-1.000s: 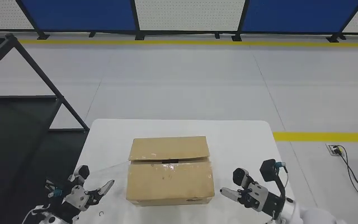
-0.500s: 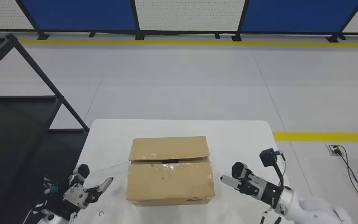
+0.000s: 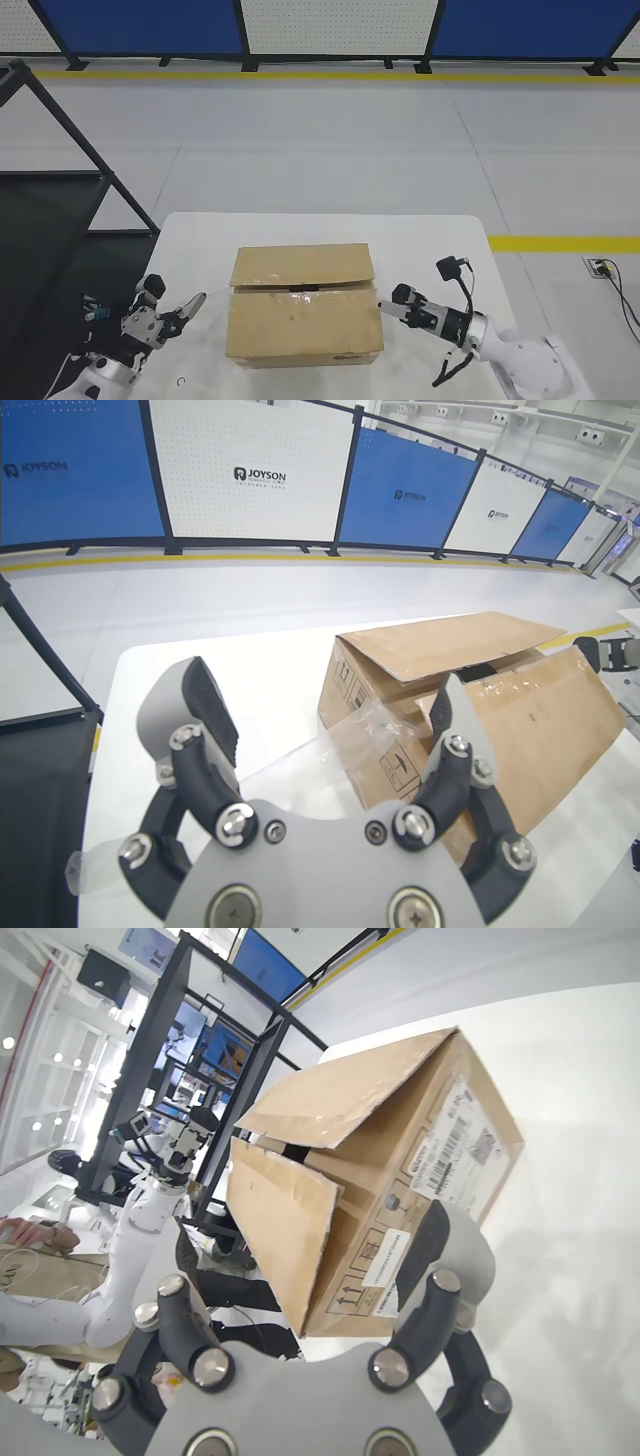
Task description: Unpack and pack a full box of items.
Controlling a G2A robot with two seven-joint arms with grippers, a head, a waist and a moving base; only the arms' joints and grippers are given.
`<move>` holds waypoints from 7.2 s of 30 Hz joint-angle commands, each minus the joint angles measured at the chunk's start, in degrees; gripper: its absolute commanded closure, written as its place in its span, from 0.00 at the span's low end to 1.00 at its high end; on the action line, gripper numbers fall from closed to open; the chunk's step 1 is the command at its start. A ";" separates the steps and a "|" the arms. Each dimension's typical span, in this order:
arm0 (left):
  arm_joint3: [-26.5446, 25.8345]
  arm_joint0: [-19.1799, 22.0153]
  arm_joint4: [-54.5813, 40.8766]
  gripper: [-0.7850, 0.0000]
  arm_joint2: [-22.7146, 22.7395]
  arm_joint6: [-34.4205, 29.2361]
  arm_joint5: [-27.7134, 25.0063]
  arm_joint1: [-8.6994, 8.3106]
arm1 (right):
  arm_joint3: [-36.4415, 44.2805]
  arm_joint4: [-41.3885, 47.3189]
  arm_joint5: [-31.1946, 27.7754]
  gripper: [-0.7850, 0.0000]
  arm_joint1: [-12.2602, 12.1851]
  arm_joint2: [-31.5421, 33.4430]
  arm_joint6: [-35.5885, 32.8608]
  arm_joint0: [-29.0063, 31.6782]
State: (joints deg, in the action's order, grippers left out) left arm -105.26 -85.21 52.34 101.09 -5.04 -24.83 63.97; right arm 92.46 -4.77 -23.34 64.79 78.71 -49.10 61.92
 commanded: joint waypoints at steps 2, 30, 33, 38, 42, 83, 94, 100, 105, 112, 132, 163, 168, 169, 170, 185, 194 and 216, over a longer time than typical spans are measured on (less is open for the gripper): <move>0.29 0.30 -0.01 0.00 -0.17 -0.24 0.19 -0.02 | -2.11 3.16 -1.57 0.00 0.04 -1.15 -2.59 -1.88; -1.68 0.12 -0.28 0.00 -4.74 -1.13 -0.19 0.17 | 11.75 21.86 -13.10 0.00 -3.43 3.17 -18.74 5.68; -1.99 0.06 0.16 0.00 -5.43 -1.19 -0.28 0.19 | 13.66 19.91 -13.18 0.00 -4.27 3.14 -18.66 7.36; -2.57 -0.46 0.84 0.00 -5.89 -2.08 -2.21 0.06 | 13.87 18.04 -13.30 0.00 -5.39 1.28 -18.54 8.42; -3.19 -0.96 -2.26 0.00 -5.16 -3.51 -5.28 -0.15 | 13.18 17.53 -12.55 0.00 -6.25 -0.89 -19.29 8.17; -1.97 -1.01 -15.93 0.00 -1.61 -11.44 -7.91 -1.43 | 12.61 19.11 -7.90 0.00 -11.06 -8.99 -15.14 0.61; -2.62 -2.90 -17.87 0.00 1.22 -9.07 -8.17 -1.61 | 5.38 25.47 11.56 0.00 -10.00 -8.88 -1.76 -4.76; -2.62 -2.90 -17.87 0.00 1.22 -9.07 -8.17 -1.61 | 5.38 25.47 11.56 0.00 -10.00 -8.88 -1.76 -4.76; -3.16 -3.05 -17.78 0.00 0.86 -8.50 -7.93 -1.57 | 4.29 25.19 15.82 0.00 -9.38 -11.05 1.94 -5.41; -3.47 -2.99 -16.60 0.00 0.81 -8.15 -8.22 -1.67 | -0.62 27.62 21.23 0.00 -7.57 -16.05 5.04 -10.68; -2.41 -3.84 -17.81 0.00 3.07 -6.68 -9.55 -1.99 | -9.66 30.37 19.55 0.00 -3.14 -22.47 13.00 -20.77; -3.74 -5.63 -17.43 0.00 3.33 -6.16 -10.21 -2.12 | -22.59 33.06 21.21 0.00 4.10 -30.14 36.36 -30.79; -3.79 -7.11 -17.33 0.00 4.21 -5.06 -10.00 -2.08 | -29.44 32.37 22.64 0.00 6.62 -33.27 37.14 -35.68; -3.81 -7.39 -17.39 0.00 4.39 -4.80 -9.93 -2.07 | -30.63 32.78 23.01 0.00 7.19 -33.87 36.95 -36.53; -3.86 -7.64 -17.43 0.00 4.54 -4.60 -9.90 -2.06 | -31.74 33.18 23.05 0.00 7.74 -34.35 36.93 -37.30; -4.20 -10.16 -17.57 0.00 6.09 -2.33 -9.79 -1.89 | -44.55 30.01 30.02 0.00 13.81 -39.89 34.40 -45.30; -4.19 -9.79 -17.50 0.00 5.80 -2.88 -10.16 -1.92 | -48.17 28.36 31.11 0.00 15.76 -40.01 33.64 -46.28; -3.12 -8.06 -17.44 0.00 7.44 -2.01 -7.19 -1.91 | -25.39 25.11 20.91 0.00 11.03 -29.19 3.27 -34.36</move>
State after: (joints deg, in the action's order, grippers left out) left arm -108.48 -93.36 34.65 108.34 -7.10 -32.15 62.07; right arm 65.73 20.95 -3.05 76.12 49.35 -43.47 26.82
